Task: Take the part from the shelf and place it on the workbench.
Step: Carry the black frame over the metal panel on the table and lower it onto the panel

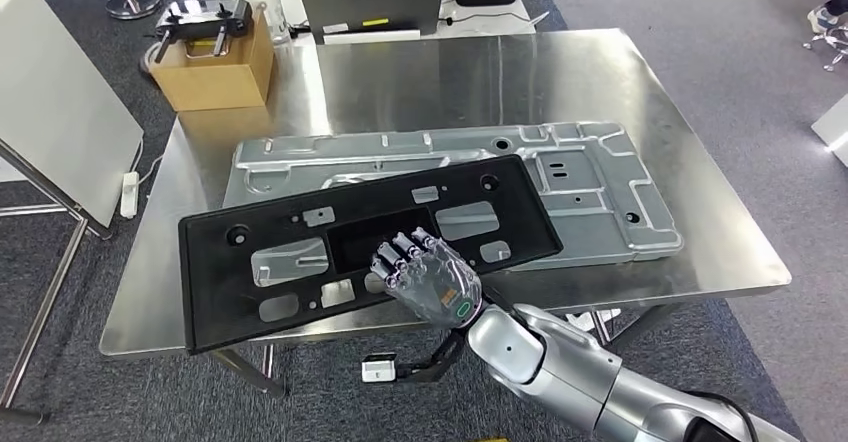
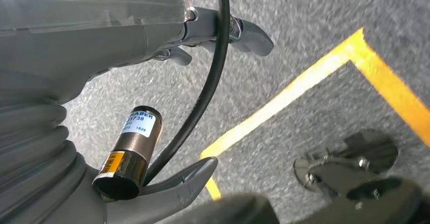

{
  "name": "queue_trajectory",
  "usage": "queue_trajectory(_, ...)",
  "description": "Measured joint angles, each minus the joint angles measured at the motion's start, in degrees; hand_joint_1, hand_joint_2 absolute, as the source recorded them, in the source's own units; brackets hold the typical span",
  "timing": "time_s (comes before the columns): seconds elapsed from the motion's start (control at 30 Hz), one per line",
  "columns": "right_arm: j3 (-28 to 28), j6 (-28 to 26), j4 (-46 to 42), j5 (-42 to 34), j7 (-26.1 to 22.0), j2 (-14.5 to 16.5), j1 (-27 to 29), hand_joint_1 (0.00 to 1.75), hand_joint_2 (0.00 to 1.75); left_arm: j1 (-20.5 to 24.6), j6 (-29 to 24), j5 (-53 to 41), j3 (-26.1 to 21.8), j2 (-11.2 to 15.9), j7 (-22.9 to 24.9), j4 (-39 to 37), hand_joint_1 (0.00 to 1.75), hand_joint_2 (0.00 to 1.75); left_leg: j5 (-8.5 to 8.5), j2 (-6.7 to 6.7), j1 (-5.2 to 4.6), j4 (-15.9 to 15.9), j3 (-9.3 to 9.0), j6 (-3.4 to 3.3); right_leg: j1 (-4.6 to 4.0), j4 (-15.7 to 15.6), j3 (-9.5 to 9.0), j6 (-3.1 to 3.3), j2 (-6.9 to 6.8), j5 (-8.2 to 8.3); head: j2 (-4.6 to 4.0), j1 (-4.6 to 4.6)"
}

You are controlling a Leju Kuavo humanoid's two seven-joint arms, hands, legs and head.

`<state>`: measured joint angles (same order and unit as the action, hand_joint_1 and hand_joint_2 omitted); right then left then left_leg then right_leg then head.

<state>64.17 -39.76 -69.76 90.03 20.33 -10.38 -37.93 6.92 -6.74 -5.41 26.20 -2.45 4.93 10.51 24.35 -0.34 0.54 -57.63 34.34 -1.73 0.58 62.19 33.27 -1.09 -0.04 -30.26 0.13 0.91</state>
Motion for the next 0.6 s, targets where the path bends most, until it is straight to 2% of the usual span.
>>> queue_trajectory(0.07,0.0,0.0,0.0,0.0,-0.1,0.0,0.1,1.75,1.75,0.1,0.0,0.0,0.0,0.0,0.0,0.0,0.00,1.75,0.40,-0.01,-0.05,0.0,-0.40,-0.50,0.11,7.8,4.46,-0.17,0.04,-3.03,0.00,-0.01)
queue_trajectory(0.1,0.0,0.0,0.0,0.0,-0.2,0.0,0.3,1.75,1.75,0.1,0.0,0.0,0.0,0.0,0.0,0.0,0.00,1.75,0.63,-0.04,-0.11,0.0,-0.60,-0.61,0.13,11.4,6.80,-0.24,0.04,-3.90,0.00,0.00)
queue_trajectory(0.13,0.0,0.0,0.1,0.0,-0.3,0.0,0.5,1.75,1.75,0.1,0.1,0.0,0.0,0.0,0.0,0.0,0.00,1.75,0.92,-0.09,-0.16,0.0,-0.89,-0.63,0.14,13.2,8.34,-0.25,0.04,-3.59,0.00,0.00)
queue_trajectory(0.17,0.0,0.0,0.1,0.0,-0.3,0.0,0.6,1.75,1.75,0.0,0.2,0.0,0.0,0.0,0.0,0.0,0.00,1.75,1.24,-0.16,-0.18,-0.1,-1.28,-0.58,0.14,12.7,8.70,-0.19,0.04,-2.04,0.00,0.00)
queue_trajectory(0.2,0.0,0.0,0.2,0.0,-0.3,0.0,0.7,1.75,1.75,0.0,0.2,0.0,0.0,0.0,0.0,0.0,0.00,1.75,1.60,-0.22,-0.18,-0.2,-1.78,-0.48,0.14,9.8,7.85,-0.05,0.03,0.47,0.00,0.00)
queue_trajectory(0.23,0.0,0.0,0.2,0.0,-0.3,0.0,0.7,1.75,1.75,0.0,0.2,-0.1,0.0,0.0,0.0,0.0,0.00,1.75,2.03,-0.26,-0.18,-0.3,-2.25,-0.34,0.12,5.6,6.33,0.18,0.03,3.13,0.00,-0.02)
queue_trajectory(0.27,0.0,0.0,0.2,0.0,-0.4,0.0,0.6,1.75,1.75,0.0,0.3,-0.1,0.0,0.0,0.0,0.0,0.00,1.75,2.44,-0.29,-0.28,-0.4,-2.59,-0.11,-0.02,1.7,4.69,0.40,0.04,4.87,0.00,-0.02)
queue_trajectory(0.3,0.0,0.0,0.2,0.0,-0.4,0.0,0.6,1.75,1.75,0.1,0.3,-0.1,0.0,0.0,0.0,0.0,0.00,1.75,2.77,-0.30,-0.35,-0.5,-2.77,0.16,-0.11,-1.1,3.48,0.63,0.05,5.84,0.00,-0.02)
queue_trajectory(0.37,-0.1,0.0,0.2,0.0,-0.7,0.0,0.6,1.75,1.75,0.2,0.3,-0.1,0.0,0.0,0.0,0.0,0.00,1.75,3.13,-0.31,-0.46,-0.4,-2.88,0.74,-0.34,-2.7,2.69,1.06,0.14,5.58,0.00,-0.01)
queue_trajectory(0.47,-0.6,0.0,0.1,0.0,-1.2,0.2,0.7,1.75,1.75,0.2,0.3,-0.2,0.0,0.1,0.0,0.0,0.00,1.75,4.05,-0.16,-0.35,-1.3,-2.88,1.72,0.01,-3.2,2.13,1.95,0.30,5.36,0.00,0.02)
queue_trajectory(0.53,-0.9,0.0,0.0,0.0,-1.4,0.4,0.7,1.75,1.75,0.2,0.3,-0.2,0.0,0.1,0.0,0.0,0.00,1.75,6.61,-0.04,-0.09,-6.6,-0.42,2.31,0.18,-3.5,1.51,2.49,0.22,5.08,0.00,0.04)
queue_trajectory(0.6,-1.0,0.0,0.0,0.0,-1.4,0.5,0.8,1.75,1.75,0.2,0.3,-0.2,0.0,0.1,0.0,0.0,0.00,1.75,9.37,0.00,0.10,-14.3,4.05,2.75,0.14,-3.5,1.06,2.73,0.13,4.61,0.00,0.05)
